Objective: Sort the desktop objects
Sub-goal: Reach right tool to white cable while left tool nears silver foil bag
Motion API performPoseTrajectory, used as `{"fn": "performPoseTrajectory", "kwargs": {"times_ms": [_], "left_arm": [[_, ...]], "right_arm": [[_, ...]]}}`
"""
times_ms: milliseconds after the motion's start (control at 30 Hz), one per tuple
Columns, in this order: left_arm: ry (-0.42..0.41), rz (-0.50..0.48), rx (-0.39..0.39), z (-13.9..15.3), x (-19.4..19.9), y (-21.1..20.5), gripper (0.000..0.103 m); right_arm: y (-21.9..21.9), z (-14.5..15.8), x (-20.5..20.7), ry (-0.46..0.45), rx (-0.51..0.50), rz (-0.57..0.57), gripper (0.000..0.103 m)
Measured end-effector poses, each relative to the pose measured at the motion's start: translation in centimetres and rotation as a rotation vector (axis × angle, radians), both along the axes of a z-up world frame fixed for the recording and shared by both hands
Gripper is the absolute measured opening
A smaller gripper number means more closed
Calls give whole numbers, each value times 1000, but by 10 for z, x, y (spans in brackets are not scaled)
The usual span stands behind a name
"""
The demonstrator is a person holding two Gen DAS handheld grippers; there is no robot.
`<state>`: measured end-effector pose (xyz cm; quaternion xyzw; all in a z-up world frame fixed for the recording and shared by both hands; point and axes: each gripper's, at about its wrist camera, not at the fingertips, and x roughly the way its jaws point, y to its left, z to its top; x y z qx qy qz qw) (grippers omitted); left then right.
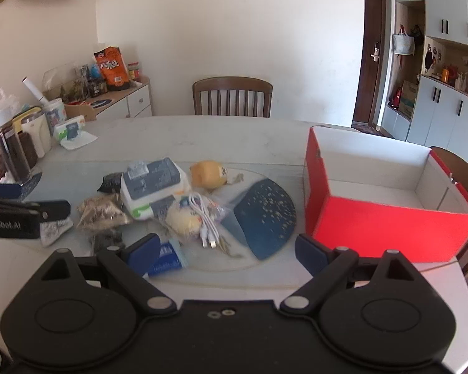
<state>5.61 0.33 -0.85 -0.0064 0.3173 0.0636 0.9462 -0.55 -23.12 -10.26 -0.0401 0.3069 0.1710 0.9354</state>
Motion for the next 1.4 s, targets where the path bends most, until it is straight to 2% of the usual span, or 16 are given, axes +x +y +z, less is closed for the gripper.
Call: {"fn": "performPoseTrajectory", "kwargs": {"times_ms": [167, 300, 533, 767, 933, 1067, 1233, 1400], "left_arm": [[17, -69, 6, -15, 28, 15, 103], [38, -114, 3, -29, 46, 27, 103], [81, -159, 15, -57, 68, 42, 102], [110, -189, 8, -74, 86, 52, 102], [129, -210, -13, -81, 94, 55, 102], [144, -223, -17, -84, 98, 56, 97], [147, -236, -32, -86, 102, 58, 95], [148, -243, -55, -85, 104, 59, 90]], "right_arm": [[23, -6, 20, -3, 10, -33, 92], [41, -16, 39, 10, 6, -62, 88], [64, -33, 66, 37, -26, -87, 81], [73, -47, 86, 79, -40, -132, 77], [77, -54, 97, 101, -51, -154, 71], [81, -58, 103, 114, -58, -151, 63], [85, -61, 108, 123, -56, -144, 60], [87, -62, 111, 137, -43, -128, 50]]}}
